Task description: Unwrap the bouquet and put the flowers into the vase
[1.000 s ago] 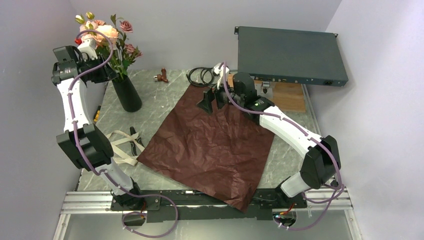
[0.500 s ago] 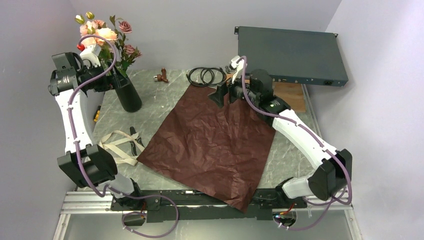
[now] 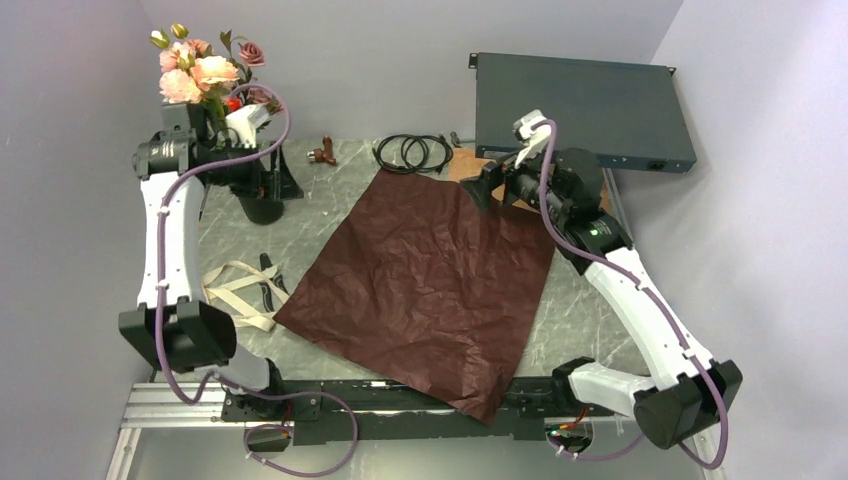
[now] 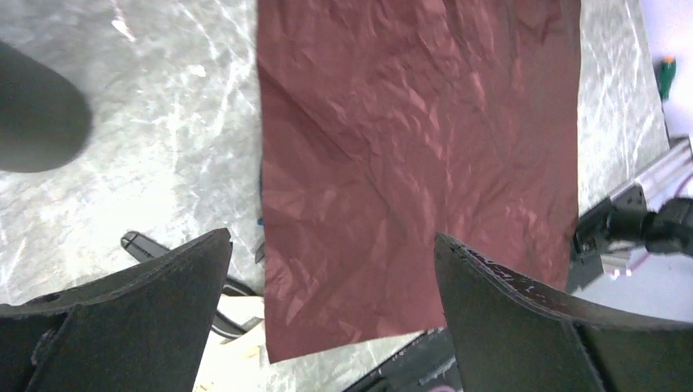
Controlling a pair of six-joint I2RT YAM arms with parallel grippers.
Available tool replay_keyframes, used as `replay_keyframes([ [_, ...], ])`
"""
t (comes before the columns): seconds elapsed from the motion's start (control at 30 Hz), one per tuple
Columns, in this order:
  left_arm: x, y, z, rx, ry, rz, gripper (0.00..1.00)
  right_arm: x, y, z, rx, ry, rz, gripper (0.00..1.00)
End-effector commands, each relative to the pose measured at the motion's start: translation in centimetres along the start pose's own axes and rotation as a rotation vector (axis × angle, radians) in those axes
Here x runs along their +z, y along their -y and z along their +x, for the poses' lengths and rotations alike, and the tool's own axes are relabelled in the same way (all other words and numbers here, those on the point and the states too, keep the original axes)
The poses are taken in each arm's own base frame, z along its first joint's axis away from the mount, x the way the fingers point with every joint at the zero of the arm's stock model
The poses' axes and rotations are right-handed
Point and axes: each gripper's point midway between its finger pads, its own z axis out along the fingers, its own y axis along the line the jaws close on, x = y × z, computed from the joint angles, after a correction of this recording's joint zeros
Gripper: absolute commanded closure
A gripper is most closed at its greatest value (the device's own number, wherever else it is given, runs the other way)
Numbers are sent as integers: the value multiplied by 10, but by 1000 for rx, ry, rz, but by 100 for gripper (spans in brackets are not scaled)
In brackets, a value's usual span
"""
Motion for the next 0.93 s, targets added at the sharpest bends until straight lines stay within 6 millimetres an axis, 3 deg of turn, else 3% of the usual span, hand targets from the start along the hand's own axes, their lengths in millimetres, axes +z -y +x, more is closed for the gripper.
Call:
replay_keyframes([
  [0.0,12,7,14,54,-169,55,0,-26,22,-3,-9,1,103,0],
  [0.27,34,-21,7,-51,-135,-47,1,-78,89,41,72,-104,366,0],
  [0.5,31,-29,14,15,-77,-118,1,-120,135,88,116,-196,541,0],
  [0.63,27,-31,29,7,-98,-151,0,-127,142,113,120,-252,559,0],
  [0.9,27,-49,51,19,-154,-243,1,-126,140,126,99,-295,525,0],
])
